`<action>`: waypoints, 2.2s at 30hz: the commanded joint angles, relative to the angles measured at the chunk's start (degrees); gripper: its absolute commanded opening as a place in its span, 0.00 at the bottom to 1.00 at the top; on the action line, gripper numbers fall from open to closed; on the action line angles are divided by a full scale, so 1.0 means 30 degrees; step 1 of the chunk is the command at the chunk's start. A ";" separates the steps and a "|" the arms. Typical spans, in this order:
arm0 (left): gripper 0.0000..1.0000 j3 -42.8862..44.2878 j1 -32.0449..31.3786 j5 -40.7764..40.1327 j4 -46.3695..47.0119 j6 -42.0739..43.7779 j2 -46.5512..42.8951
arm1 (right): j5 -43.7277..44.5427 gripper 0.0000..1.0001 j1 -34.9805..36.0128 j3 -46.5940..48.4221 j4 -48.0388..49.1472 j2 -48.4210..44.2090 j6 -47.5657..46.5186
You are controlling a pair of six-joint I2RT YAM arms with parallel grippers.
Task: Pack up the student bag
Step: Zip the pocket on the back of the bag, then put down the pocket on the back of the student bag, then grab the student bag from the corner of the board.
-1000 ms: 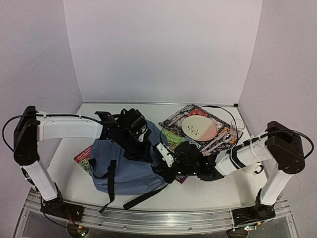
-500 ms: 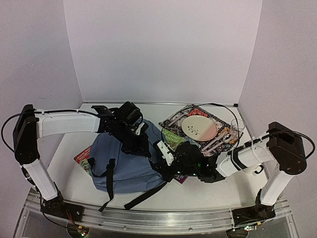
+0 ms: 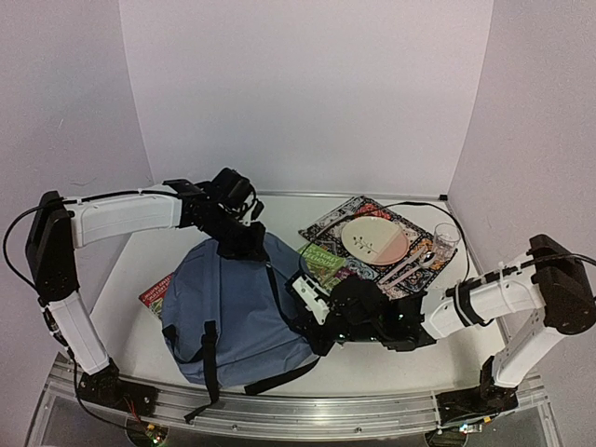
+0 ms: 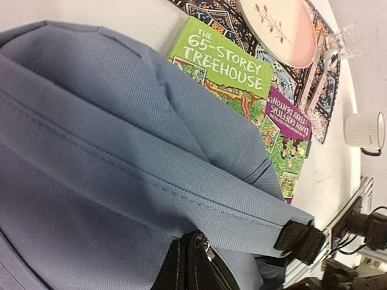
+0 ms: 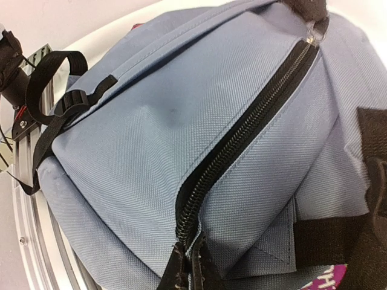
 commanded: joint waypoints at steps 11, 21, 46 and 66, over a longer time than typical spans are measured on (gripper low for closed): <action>0.23 0.0960 0.1441 -0.3775 0.3272 0.1313 -0.1300 | -0.1189 0.39 0.0228 0.1664 -0.5886 -0.1753 0.0768; 0.72 -0.2609 0.1971 -0.6778 0.1136 -0.0025 -0.5155 | -0.4100 0.71 -0.4545 0.4263 -0.7300 -0.3298 0.1962; 0.84 -0.7726 1.1491 0.3761 0.3848 0.3123 -0.1702 | -0.5196 0.90 -0.5997 0.5746 -0.6808 -0.0460 0.3798; 0.00 -0.0956 1.2074 0.7187 0.0830 0.1553 -0.6861 | -0.4494 0.92 -0.6003 0.6909 -0.8467 -0.0910 0.2701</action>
